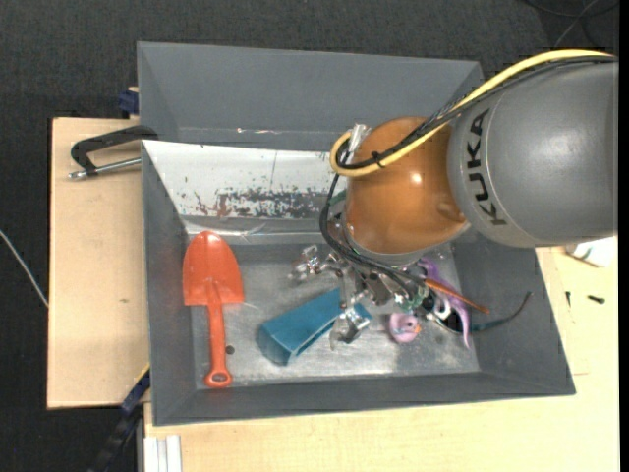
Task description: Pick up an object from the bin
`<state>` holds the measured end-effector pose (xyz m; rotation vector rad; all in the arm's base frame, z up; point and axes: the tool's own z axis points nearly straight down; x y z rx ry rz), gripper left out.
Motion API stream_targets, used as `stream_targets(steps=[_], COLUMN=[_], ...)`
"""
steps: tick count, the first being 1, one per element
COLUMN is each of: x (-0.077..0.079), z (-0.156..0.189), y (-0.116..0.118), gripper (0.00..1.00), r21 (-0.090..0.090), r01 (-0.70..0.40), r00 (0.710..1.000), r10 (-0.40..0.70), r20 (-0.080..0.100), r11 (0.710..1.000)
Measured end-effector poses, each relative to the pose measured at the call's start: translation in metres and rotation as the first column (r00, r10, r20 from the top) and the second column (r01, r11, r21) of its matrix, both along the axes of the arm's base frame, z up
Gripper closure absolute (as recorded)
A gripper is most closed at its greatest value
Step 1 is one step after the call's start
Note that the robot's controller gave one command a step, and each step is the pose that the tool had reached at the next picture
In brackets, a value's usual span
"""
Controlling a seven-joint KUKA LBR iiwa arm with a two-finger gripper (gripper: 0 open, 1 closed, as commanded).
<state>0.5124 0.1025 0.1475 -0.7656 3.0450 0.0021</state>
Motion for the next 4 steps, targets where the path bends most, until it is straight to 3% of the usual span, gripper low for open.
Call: stream_targets(steps=[1, 2, 3, 4], x=[-0.01, -0.002, -0.002, 0.003], z=[-0.04, -0.069, -0.069, -0.007], y=[-0.012, -0.043, -0.043, -0.043], gripper=[0.0, 1.0, 1.0, 1.0], r21=[0.0, 0.002, 0.002, 0.0], r01=[-0.085, -0.263, -0.263, -0.241], r00=[0.996, 0.965, 0.965, 0.97], r10=[0.085, 0.263, 0.263, 0.241], r20=[0.005, 0.02, 0.02, -0.002], r11=[0.996, 0.965, 0.965, 0.97])
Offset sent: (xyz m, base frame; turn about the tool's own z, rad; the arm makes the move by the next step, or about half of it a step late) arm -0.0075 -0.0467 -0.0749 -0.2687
